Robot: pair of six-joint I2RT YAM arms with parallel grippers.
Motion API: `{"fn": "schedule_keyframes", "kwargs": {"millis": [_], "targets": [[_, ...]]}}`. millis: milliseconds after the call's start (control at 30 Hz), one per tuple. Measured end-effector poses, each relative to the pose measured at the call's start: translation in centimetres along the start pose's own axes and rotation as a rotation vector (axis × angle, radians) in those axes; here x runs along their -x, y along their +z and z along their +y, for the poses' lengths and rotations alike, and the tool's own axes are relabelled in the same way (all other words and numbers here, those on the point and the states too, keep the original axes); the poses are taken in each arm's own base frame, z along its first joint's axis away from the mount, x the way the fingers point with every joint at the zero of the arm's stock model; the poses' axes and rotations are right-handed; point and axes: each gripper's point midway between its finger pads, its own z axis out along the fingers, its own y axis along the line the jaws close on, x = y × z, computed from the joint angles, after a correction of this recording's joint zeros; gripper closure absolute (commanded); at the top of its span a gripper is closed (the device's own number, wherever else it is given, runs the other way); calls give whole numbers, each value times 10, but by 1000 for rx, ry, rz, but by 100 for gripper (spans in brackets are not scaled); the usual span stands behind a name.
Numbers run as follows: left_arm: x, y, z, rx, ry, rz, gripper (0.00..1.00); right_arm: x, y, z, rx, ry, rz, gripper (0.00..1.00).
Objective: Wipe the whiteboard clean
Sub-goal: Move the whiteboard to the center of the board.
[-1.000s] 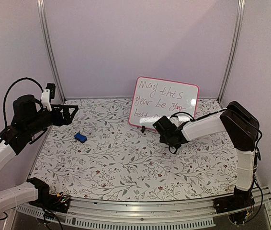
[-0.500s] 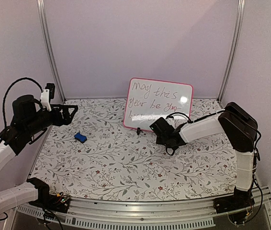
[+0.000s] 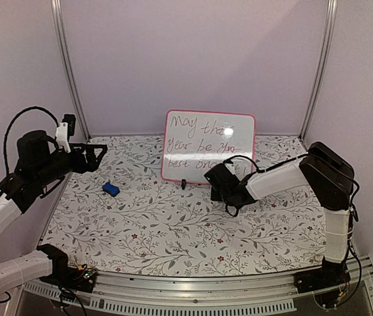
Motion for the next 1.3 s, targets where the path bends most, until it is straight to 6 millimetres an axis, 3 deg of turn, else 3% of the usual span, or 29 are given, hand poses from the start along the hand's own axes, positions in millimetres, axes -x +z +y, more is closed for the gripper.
{"fn": "schedule_keyframes", "kwargs": {"millis": [733, 1100, 1300], "targets": [[-2, 2, 1, 2, -1, 9, 0, -2, -1, 3, 58, -50, -35, 100], [-4, 4, 1, 4, -2, 16, 0, -4, -4, 6, 87, -56, -29, 81], [-4, 4, 1, 4, -2, 16, 0, -19, -12, 22, 160, -78, 21, 74]]}}
